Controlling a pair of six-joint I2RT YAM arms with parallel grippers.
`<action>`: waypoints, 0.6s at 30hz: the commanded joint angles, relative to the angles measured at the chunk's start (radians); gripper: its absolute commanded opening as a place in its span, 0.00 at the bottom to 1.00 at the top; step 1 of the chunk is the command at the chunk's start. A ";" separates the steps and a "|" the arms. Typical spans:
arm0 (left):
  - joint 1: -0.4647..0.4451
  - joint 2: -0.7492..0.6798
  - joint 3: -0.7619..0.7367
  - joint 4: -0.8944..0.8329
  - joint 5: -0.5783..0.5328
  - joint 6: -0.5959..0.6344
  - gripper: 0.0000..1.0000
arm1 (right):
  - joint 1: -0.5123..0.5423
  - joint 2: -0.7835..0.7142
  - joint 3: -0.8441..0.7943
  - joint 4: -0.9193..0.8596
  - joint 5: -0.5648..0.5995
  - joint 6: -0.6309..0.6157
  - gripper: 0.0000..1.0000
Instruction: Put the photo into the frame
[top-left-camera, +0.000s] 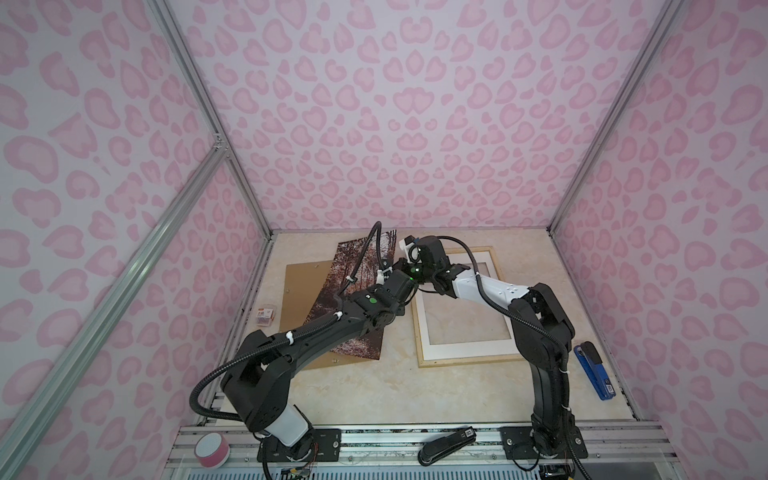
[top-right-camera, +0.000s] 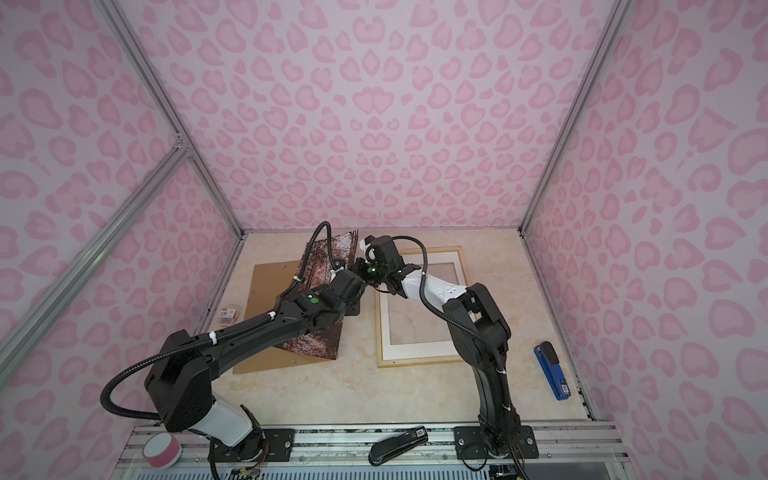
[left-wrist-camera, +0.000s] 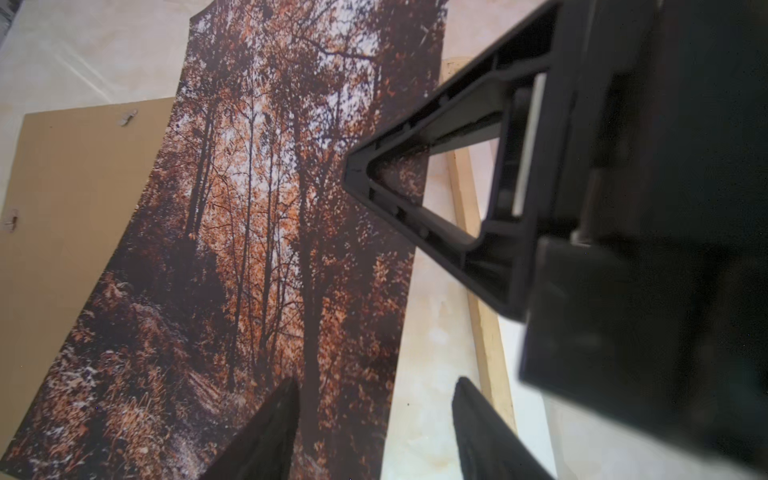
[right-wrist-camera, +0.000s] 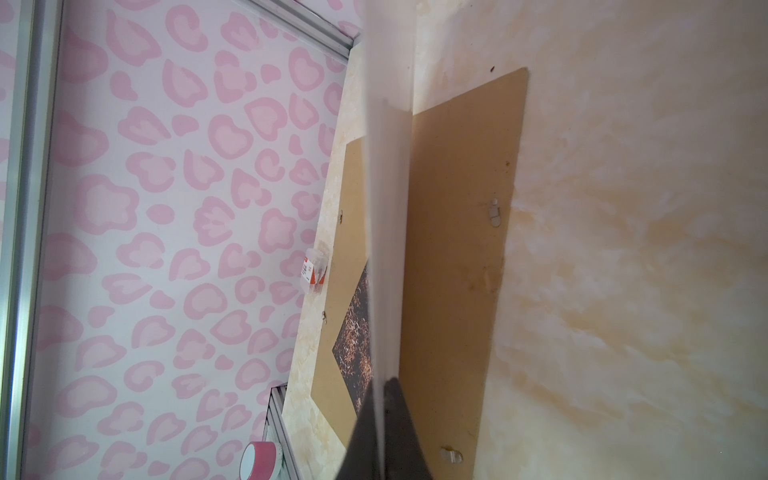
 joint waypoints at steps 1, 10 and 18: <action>-0.017 0.046 0.052 -0.104 -0.129 -0.013 0.62 | 0.000 -0.005 -0.006 0.020 0.007 0.009 0.00; -0.060 0.128 0.106 -0.185 -0.282 -0.046 0.56 | -0.005 -0.002 -0.012 0.050 -0.005 0.031 0.00; -0.083 0.158 0.115 -0.205 -0.319 -0.061 0.46 | -0.010 -0.002 -0.013 0.058 -0.011 0.035 0.00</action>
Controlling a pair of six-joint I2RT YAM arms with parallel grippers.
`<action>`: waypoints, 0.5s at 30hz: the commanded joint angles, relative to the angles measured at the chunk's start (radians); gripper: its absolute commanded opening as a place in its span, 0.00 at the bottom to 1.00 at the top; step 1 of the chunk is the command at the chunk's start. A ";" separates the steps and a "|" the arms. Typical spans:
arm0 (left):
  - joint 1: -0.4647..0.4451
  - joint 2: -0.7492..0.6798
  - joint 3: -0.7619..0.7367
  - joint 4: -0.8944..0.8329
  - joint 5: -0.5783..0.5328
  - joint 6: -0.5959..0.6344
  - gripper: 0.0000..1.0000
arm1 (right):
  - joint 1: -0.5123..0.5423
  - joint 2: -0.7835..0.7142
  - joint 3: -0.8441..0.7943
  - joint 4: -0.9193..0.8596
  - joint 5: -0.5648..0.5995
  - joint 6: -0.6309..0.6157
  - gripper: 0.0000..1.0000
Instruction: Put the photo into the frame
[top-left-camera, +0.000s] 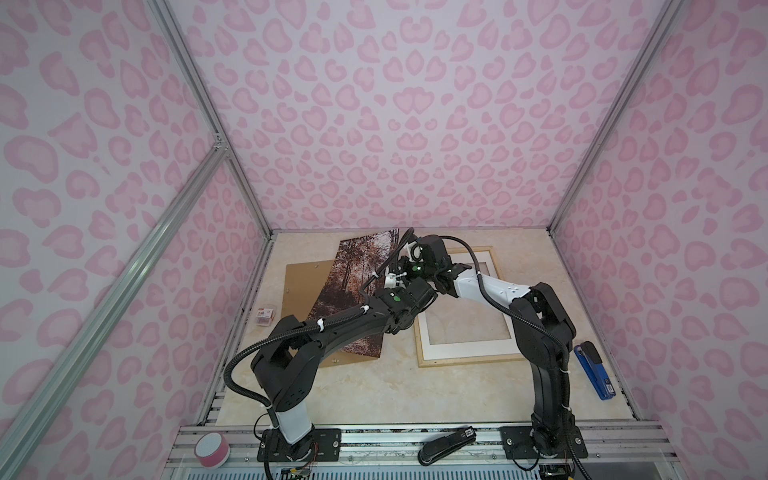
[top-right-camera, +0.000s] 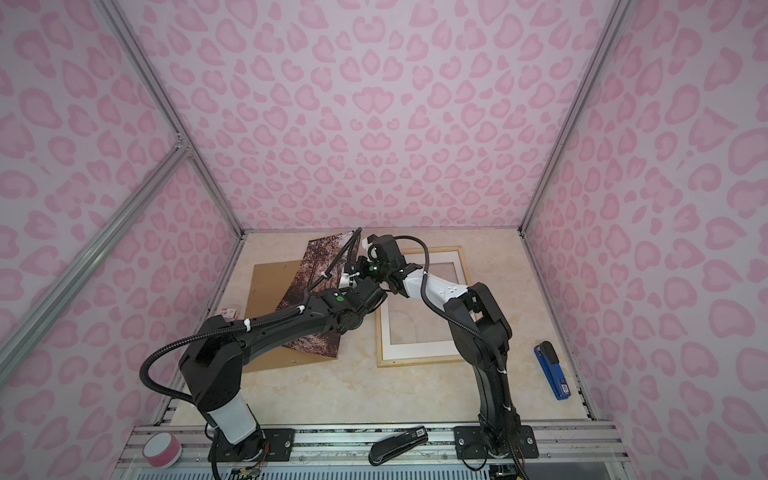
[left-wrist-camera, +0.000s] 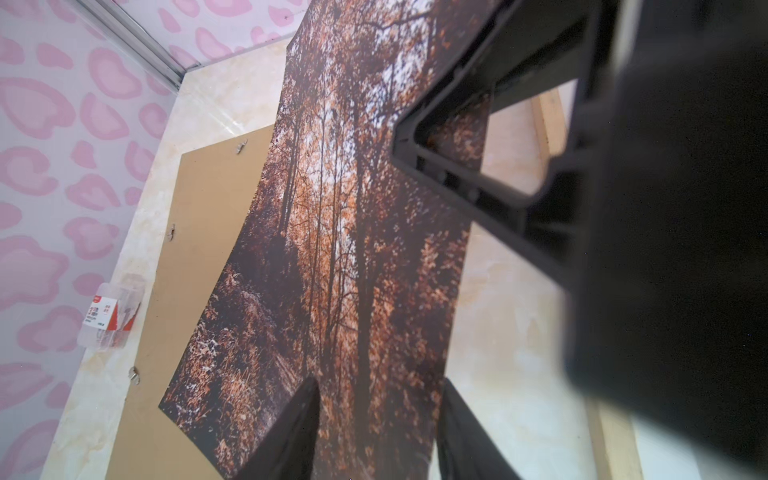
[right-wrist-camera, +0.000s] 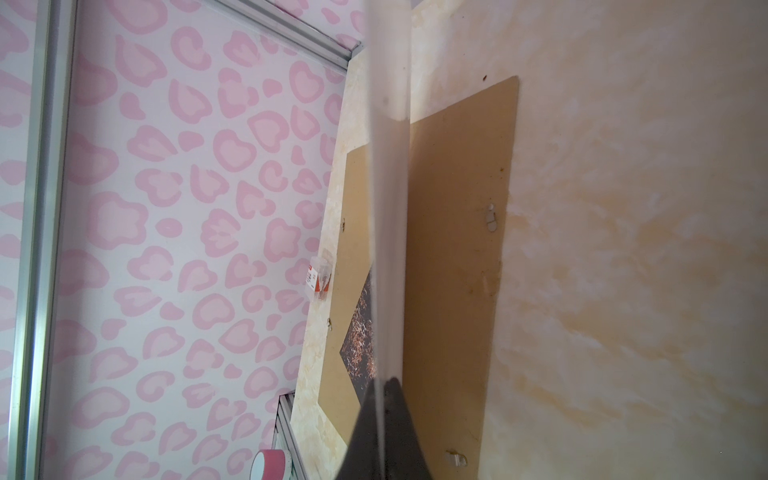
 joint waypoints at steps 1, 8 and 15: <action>-0.003 0.008 0.009 -0.024 -0.033 -0.018 0.45 | 0.000 0.002 -0.008 0.041 -0.008 -0.001 0.00; -0.005 0.022 0.014 -0.024 -0.017 -0.027 0.39 | -0.003 0.000 -0.011 0.054 -0.019 0.008 0.00; -0.005 0.035 0.027 -0.029 -0.011 -0.026 0.31 | -0.005 0.001 -0.009 0.053 -0.022 0.006 0.00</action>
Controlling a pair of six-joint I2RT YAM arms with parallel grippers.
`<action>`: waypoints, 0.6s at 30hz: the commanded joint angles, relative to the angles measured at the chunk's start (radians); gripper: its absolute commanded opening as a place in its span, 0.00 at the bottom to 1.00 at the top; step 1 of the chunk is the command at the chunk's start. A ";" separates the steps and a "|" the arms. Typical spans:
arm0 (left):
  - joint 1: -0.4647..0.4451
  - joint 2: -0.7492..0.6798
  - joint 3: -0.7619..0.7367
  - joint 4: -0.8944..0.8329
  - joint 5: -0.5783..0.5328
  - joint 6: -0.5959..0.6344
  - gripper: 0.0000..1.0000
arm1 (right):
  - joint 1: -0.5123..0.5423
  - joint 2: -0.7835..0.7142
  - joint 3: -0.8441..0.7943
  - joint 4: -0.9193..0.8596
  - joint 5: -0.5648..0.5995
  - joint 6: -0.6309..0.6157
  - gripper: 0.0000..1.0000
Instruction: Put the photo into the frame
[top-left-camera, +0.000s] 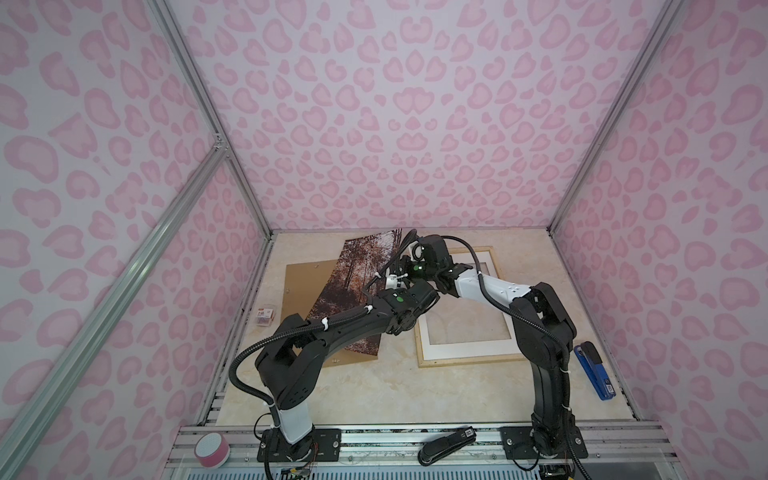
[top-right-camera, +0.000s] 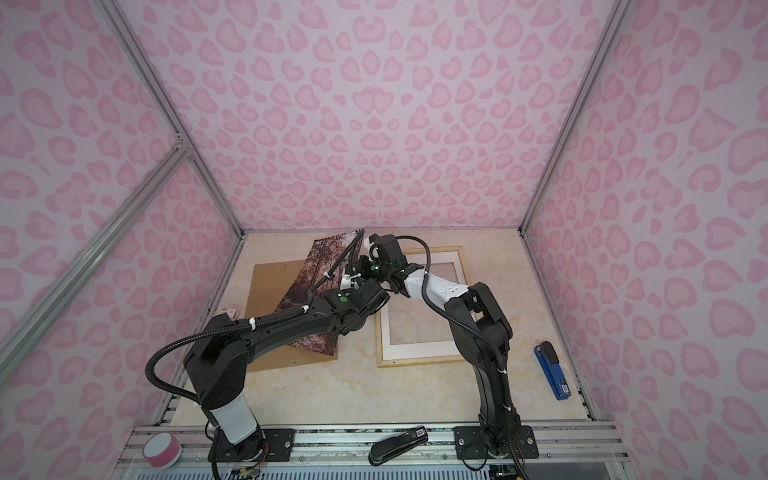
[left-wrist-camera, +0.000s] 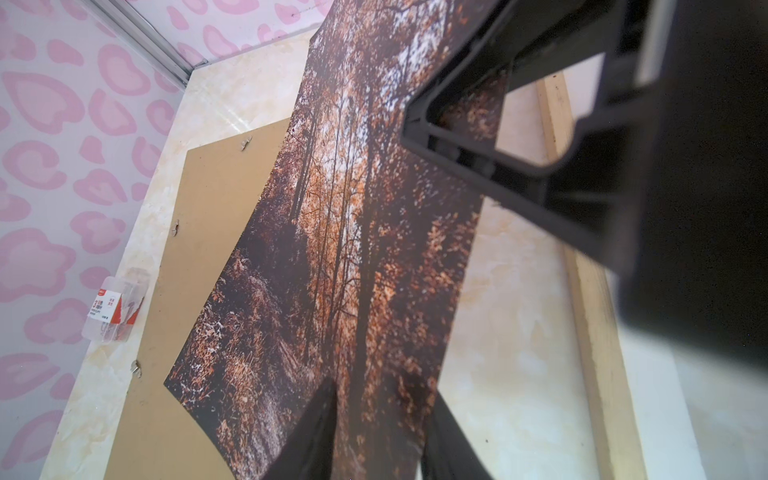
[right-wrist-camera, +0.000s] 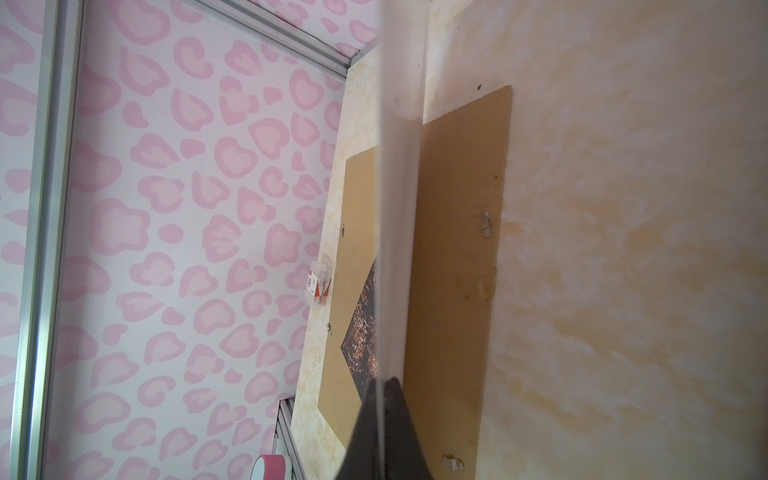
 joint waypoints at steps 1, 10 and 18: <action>0.000 0.009 0.011 -0.018 0.003 0.000 0.30 | 0.002 0.002 -0.002 0.039 -0.023 0.003 0.00; 0.000 0.014 0.019 -0.022 0.002 0.002 0.22 | 0.001 0.002 -0.001 0.042 -0.029 0.003 0.00; 0.000 0.014 0.021 -0.030 -0.001 -0.001 0.18 | 0.000 0.002 -0.004 0.046 -0.031 0.005 0.00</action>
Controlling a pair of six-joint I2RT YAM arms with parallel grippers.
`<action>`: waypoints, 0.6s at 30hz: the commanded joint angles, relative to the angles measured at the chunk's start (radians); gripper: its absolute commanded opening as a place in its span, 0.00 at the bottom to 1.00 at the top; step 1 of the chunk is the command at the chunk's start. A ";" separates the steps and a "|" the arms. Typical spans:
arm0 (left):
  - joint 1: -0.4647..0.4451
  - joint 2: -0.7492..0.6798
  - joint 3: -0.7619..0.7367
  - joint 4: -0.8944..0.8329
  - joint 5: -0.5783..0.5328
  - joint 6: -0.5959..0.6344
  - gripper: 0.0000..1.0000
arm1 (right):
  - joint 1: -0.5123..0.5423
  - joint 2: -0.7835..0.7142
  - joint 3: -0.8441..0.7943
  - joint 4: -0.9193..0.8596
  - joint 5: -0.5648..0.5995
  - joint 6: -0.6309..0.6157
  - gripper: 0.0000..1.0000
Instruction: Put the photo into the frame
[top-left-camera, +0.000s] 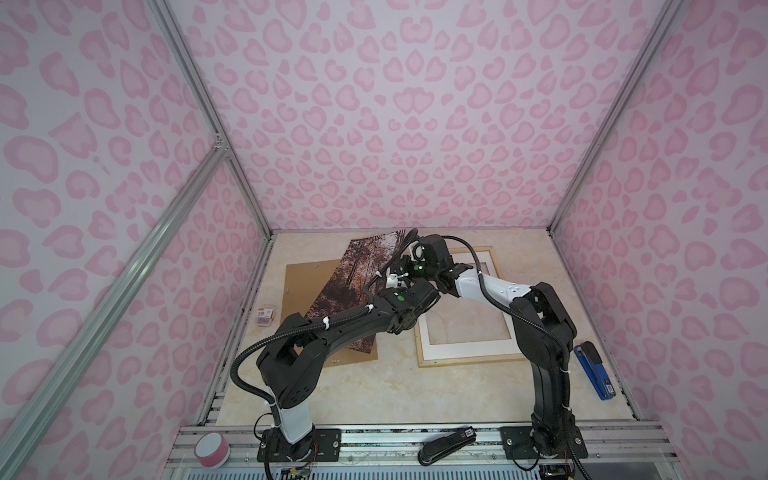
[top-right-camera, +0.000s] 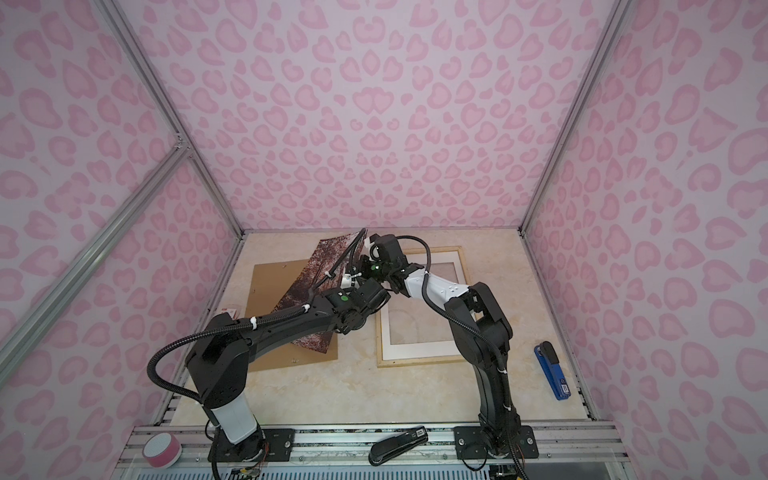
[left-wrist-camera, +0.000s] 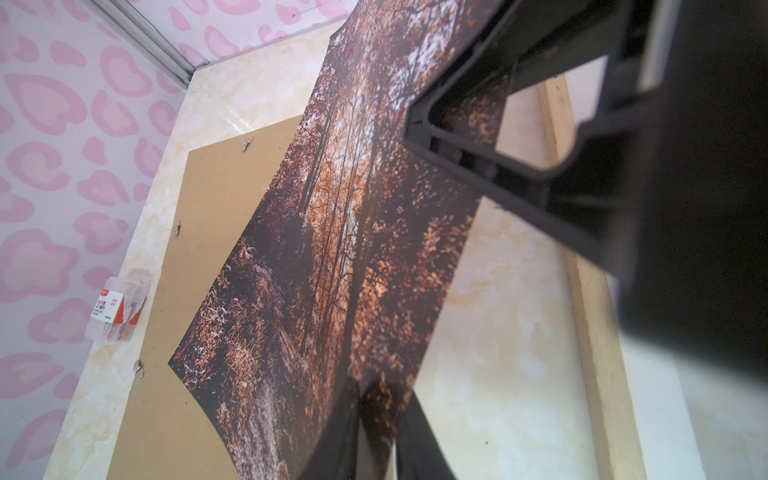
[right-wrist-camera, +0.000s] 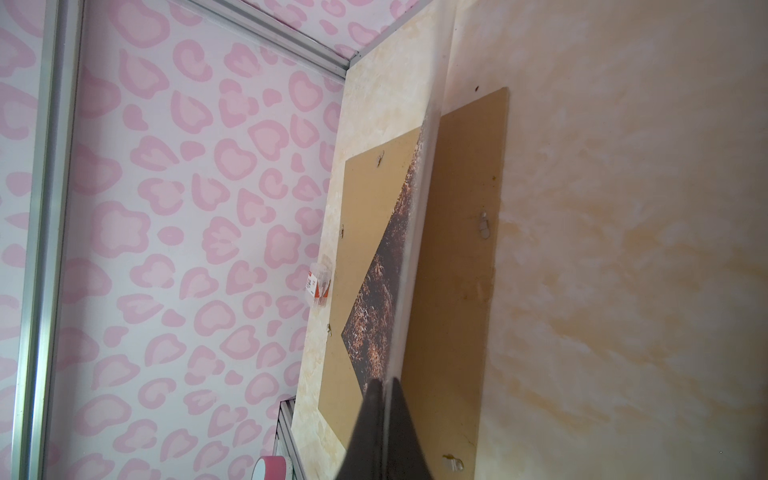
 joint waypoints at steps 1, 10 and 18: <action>0.000 0.007 0.008 -0.018 -0.001 -0.001 0.17 | 0.000 0.002 -0.005 0.046 -0.029 0.001 0.00; 0.000 0.001 0.010 -0.024 -0.003 -0.004 0.10 | 0.001 0.003 -0.007 0.047 -0.030 0.001 0.00; 0.000 -0.001 0.008 -0.024 0.002 -0.003 0.04 | 0.000 0.000 -0.007 0.045 -0.029 -0.002 0.02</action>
